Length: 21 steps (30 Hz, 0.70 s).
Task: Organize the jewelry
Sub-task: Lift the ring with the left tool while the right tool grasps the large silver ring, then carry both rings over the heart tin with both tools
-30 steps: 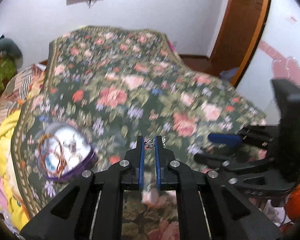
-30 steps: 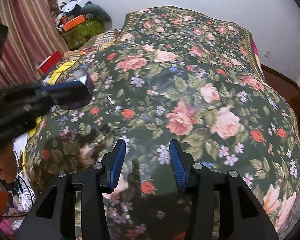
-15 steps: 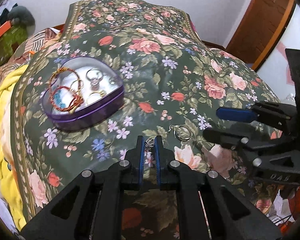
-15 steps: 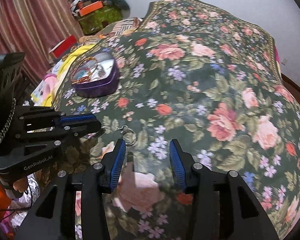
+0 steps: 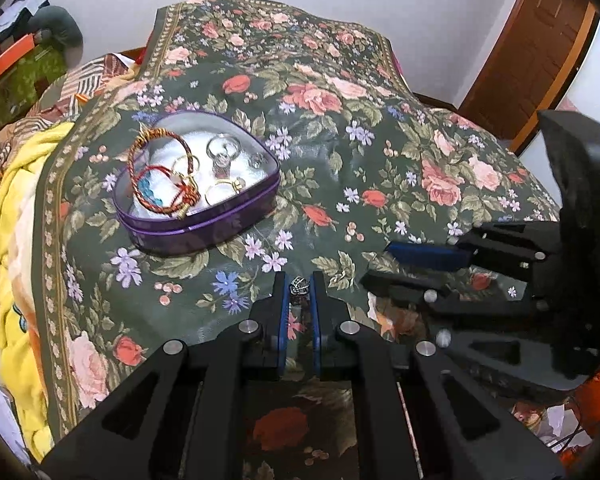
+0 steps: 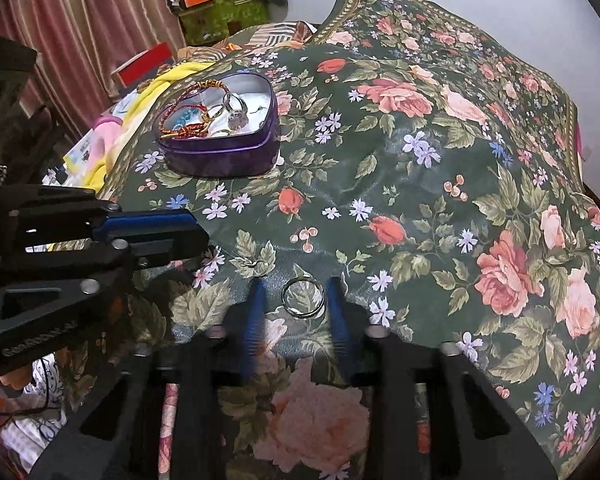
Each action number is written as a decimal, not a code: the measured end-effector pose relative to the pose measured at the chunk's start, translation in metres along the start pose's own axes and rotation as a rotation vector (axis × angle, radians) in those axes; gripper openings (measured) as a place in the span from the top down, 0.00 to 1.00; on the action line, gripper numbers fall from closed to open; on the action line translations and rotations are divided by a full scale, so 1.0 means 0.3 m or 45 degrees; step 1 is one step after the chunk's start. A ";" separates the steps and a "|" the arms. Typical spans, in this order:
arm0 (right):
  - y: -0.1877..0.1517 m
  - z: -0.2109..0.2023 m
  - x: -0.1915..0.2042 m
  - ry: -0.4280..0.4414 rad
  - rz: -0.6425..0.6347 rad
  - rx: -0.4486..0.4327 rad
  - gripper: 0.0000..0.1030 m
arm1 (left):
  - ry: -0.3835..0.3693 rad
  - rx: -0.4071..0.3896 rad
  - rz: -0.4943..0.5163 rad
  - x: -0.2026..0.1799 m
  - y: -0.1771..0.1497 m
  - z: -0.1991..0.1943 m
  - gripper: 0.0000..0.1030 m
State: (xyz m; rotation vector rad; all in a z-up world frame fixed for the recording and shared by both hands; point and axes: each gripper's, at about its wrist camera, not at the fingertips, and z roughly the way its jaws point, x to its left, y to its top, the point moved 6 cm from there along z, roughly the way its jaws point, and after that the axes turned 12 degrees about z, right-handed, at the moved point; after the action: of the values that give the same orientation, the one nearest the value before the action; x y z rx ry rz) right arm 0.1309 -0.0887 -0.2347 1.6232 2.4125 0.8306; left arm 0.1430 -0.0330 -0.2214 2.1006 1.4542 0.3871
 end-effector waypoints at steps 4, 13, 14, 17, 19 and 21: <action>0.005 -0.007 -0.006 0.000 0.022 -0.012 0.81 | 0.012 -0.037 -0.003 0.008 0.021 -0.033 0.92; 0.090 -0.096 0.019 0.023 0.046 -0.128 0.81 | 0.077 -0.173 0.006 0.053 0.102 -0.157 0.92; 0.106 -0.109 0.025 0.028 0.046 -0.147 0.81 | 0.090 -0.194 0.004 0.064 0.114 -0.176 0.92; 0.150 -0.141 0.043 0.045 0.045 -0.200 0.81 | 0.136 -0.239 -0.001 0.098 0.139 -0.219 0.92; 0.185 -0.161 0.063 0.060 0.041 -0.237 0.81 | 0.161 -0.264 -0.005 0.121 0.154 -0.240 0.92; 0.217 -0.174 0.078 0.069 0.035 -0.267 0.81 | 0.182 -0.285 -0.011 0.144 0.166 -0.260 0.92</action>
State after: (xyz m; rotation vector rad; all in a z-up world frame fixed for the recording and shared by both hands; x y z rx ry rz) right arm 0.1546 -0.0696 -0.1536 1.5764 2.2529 1.1044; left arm 0.1565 0.0152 -0.1324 1.9202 1.4261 0.6767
